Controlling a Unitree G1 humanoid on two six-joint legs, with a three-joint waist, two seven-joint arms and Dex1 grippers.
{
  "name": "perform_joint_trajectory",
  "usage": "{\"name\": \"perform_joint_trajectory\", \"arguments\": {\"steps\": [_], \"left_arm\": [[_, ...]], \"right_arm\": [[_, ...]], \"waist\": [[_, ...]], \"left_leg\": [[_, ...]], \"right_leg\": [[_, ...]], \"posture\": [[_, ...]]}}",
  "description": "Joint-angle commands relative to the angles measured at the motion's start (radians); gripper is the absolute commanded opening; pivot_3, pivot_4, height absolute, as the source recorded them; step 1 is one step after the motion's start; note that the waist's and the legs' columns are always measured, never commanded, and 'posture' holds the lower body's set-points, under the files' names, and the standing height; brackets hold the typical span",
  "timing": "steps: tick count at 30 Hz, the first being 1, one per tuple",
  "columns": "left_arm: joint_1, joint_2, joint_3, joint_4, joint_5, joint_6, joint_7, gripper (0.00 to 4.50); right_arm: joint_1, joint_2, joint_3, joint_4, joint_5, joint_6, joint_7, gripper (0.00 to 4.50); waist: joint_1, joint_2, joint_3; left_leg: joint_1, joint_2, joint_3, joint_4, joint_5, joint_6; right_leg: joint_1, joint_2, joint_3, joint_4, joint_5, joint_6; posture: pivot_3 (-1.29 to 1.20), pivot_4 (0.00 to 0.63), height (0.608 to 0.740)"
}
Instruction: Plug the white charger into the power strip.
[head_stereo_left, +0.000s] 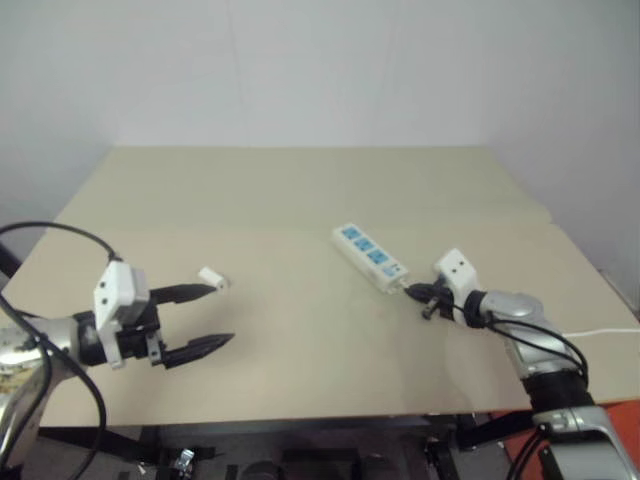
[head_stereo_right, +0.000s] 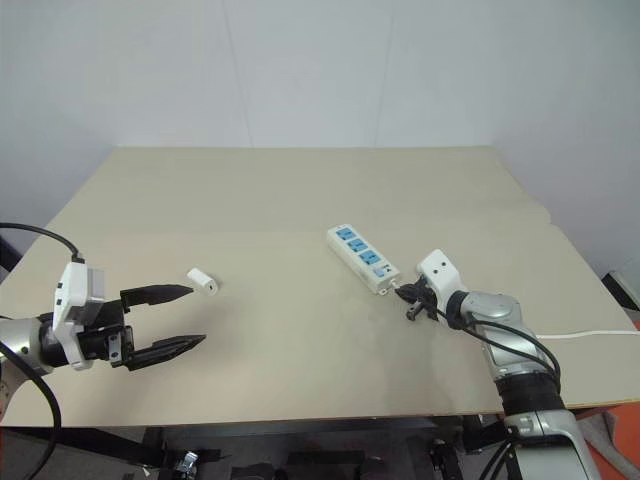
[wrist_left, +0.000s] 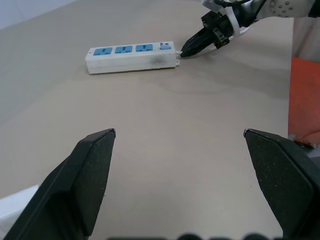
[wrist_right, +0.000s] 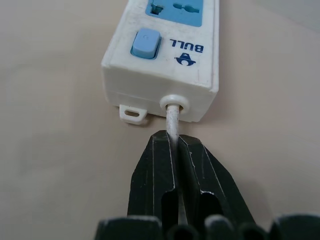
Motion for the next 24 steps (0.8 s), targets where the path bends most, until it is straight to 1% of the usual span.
{"name": "perform_joint_trajectory", "arguments": {"steps": [1, 4, 9, 17, 21, 24], "left_arm": [[-0.015, 0.013, 0.018, -0.005, -0.008, -0.019, -0.011, 4.50], [-0.018, 0.015, 0.014, -0.003, -0.008, -0.018, -0.016, 4.50], [-0.019, 0.015, 0.014, -0.003, -0.008, -0.018, -0.021, 4.50], [-0.030, 0.014, 0.003, 0.000, -0.004, -0.017, -0.024, 4.50], [-0.033, 0.015, 0.000, 0.000, -0.005, -0.014, -0.026, 4.50], [-0.029, 0.017, 0.006, -0.002, -0.008, -0.011, -0.027, 4.50]], "right_arm": [[0.045, -0.023, -0.046, -0.183, 0.055, 0.052, 0.002, 0.00], [0.112, -0.037, -0.051, -0.300, 0.084, 0.095, 0.009, 0.00], [0.190, -0.050, -0.047, -0.427, 0.124, 0.143, 0.014, 0.00], [0.228, -0.038, 0.029, -0.462, 0.108, 0.110, 0.037, 0.00], [0.232, -0.037, 0.067, -0.426, 0.076, 0.056, 0.040, 1.32], [0.237, -0.042, 0.057, -0.421, 0.084, 0.051, 0.039, 2.40]], "waist": [[0.000, 0.000, 0.000], [0.002, 0.000, 0.000], [0.001, 0.000, 0.000], [0.001, 0.000, 0.000], [0.001, 0.000, 0.000], [0.002, 0.000, 0.000]], "left_leg": [[0.000, 0.000, 0.000, 0.000, 0.000, 0.000], [-0.001, 0.000, 0.000, 0.000, 0.000, 0.000], [-0.001, 0.000, 0.001, 0.000, 0.000, 0.000], [-0.001, 0.001, 0.003, 0.000, 0.000, 0.000], [-0.002, 0.001, 0.004, 0.000, 0.000, 0.000], [-0.003, 0.001, 0.005, 0.000, 0.000, 0.000]], "right_leg": [[0.000, 0.000, 0.000, 0.000, 0.000, 0.000], [-0.001, 0.000, 0.000, 0.000, 0.000, 0.000], [-0.002, 0.000, 0.001, 0.001, 0.000, 0.000], [-0.003, 0.002, 0.003, 0.001, 0.000, 0.000], [-0.007, 0.002, 0.006, 0.002, 0.000, 0.000], [-0.008, 0.002, 0.006, 0.003, 0.000, 0.000]], "posture": [[0.00, 0.150, 0.740], [0.00, 0.150, 0.740], [0.00, 0.150, 0.740], [0.00, 0.150, 0.740], [0.00, 0.150, 0.740], [0.00, 0.150, 0.740]]}}
